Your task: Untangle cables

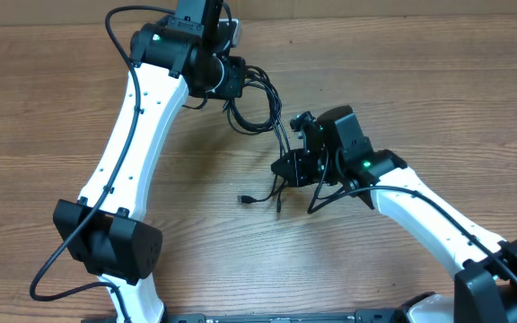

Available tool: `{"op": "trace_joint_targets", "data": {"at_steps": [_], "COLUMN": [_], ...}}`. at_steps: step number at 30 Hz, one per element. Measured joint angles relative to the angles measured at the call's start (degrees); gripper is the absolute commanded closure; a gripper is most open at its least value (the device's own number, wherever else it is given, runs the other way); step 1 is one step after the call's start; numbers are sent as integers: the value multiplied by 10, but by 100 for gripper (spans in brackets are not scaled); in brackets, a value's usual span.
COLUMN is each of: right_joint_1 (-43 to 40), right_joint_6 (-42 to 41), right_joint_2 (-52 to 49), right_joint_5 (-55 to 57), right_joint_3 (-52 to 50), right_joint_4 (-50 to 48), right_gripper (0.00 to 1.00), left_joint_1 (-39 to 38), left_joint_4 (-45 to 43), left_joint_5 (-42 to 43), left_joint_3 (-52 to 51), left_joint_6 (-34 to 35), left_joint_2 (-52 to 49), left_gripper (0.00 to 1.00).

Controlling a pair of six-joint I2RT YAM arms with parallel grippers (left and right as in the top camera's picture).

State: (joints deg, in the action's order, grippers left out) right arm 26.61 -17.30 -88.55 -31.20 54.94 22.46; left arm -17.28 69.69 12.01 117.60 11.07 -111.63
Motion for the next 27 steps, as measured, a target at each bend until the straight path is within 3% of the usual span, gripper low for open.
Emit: {"op": "trace_joint_targets", "data": {"at_steps": [8,14,19,27], "right_joint_1": [-16,-53,-103,-156], "right_joint_6": [-23,-68,-119,-247], "right_joint_2": [11,14,14,15], "right_joint_5": [-90,-223,-277,-287], "right_joint_3": [89,120,120,122], "right_joint_4": [114,132,119,0], "right_gripper": [96,96,96,96], "left_joint_1": [-13,-49,-54,-65], "left_joint_4": [-2,-3,-5,-6], "left_joint_5": [-5,-9,-4,11], "left_joint_3": [0,0,0,0], "left_joint_6": [-17,-45,-54,-70], "left_joint_2": [0,0,0,0], "left_gripper": [96,96,96,96]}}
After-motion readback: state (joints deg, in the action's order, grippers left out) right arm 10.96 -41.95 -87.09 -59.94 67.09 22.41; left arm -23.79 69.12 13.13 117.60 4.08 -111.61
